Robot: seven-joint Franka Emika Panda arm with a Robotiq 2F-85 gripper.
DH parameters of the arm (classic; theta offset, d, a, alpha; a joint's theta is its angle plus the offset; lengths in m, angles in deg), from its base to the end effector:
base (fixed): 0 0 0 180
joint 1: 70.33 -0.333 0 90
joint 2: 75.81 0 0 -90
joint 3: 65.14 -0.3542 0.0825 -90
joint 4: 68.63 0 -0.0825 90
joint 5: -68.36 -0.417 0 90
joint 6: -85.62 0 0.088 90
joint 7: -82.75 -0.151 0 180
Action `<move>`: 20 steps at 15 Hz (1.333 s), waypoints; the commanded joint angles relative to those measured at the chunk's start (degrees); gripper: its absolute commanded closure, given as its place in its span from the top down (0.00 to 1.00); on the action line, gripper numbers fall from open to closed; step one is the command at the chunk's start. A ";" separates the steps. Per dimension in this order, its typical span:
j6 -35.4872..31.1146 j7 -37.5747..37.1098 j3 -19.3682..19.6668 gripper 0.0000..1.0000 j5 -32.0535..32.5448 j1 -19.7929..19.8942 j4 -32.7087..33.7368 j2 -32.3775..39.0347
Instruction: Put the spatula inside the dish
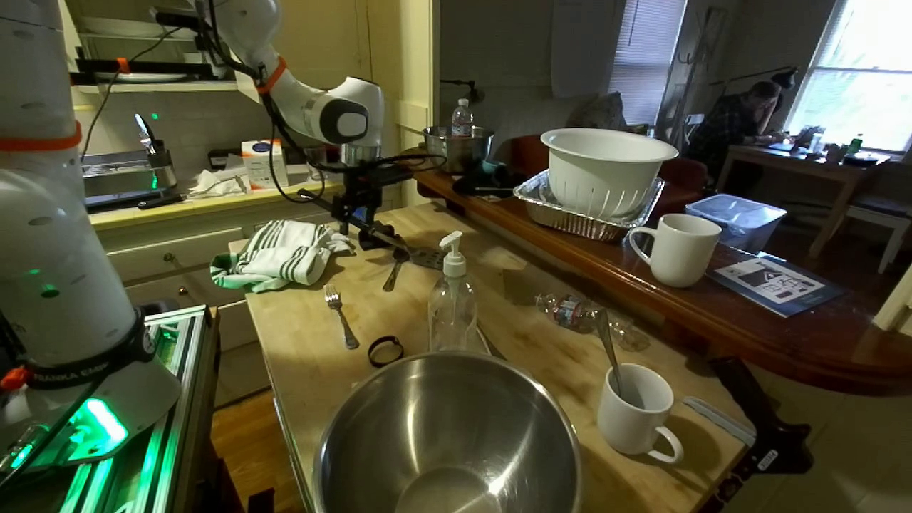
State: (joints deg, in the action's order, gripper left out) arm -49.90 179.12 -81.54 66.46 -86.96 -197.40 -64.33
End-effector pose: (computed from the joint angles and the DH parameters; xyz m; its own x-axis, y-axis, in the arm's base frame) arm 0.4655 0.3068 0.2428 -0.6084 0.7890 0.0855 0.7866 0.6138 -0.0669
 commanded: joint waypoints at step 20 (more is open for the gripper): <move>-6.35 -3.76 -3.66 0.14 3.86 0.25 7.43 8.72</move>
State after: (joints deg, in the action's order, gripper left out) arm -57.02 177.16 -84.77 68.54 -87.07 -190.62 -55.78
